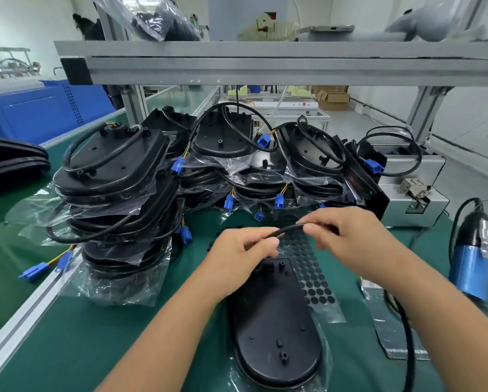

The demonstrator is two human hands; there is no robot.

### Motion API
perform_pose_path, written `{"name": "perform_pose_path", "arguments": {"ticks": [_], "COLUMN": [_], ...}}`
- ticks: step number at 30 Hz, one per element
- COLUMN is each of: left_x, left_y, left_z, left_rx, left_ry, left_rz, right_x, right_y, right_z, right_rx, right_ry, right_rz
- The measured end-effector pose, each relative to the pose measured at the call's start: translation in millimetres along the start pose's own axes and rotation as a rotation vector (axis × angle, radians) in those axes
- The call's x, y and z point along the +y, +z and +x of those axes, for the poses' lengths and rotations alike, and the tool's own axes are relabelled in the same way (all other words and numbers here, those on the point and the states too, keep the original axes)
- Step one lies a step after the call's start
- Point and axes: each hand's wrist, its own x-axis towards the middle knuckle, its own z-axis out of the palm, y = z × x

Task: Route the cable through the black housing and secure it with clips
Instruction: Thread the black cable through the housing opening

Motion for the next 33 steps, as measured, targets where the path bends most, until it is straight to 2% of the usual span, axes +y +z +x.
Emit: {"name": "perform_pose_path", "arguments": {"ticks": [2,5,9,10,15,18,20,22,28,33], "left_x": [2,-6,-12,-10,-6,-7,-14,-23,-29,-30], "left_y": [-1,-10,-17,-15,-12,-5,5,9,-9,-14], "left_z": [4,6,5,5,4,3,-1,-4,9,13], "left_rx": [0.055,0.179,0.191,0.182,0.131,0.247,0.369,0.414,0.219,0.212], "left_ry": [0.025,-0.091,-0.108,-0.101,-0.107,-0.1,-0.038,0.036,0.124,0.049], "left_rz": [-0.016,-0.179,-0.204,-0.187,-0.175,-0.164,-0.155,-0.111,0.034,-0.048], "right_x": [-1,12,20,19,13,10,9,10,26,39], "right_y": [-9,-31,-36,-31,-9,-13,-15,-19,-36,-28], "right_z": [-1,-12,-20,-18,2,9,12,14,13,10], "right_rx": [-0.069,-0.114,0.027,0.071,0.212,0.267,0.248,0.223,0.167,-0.02], "right_ry": [0.031,0.129,0.271,0.272,0.112,0.027,-0.021,-0.032,-0.029,-0.001], "right_rz": [-0.039,-0.041,0.464,0.515,0.207,0.153,0.169,0.179,0.157,0.137]}}
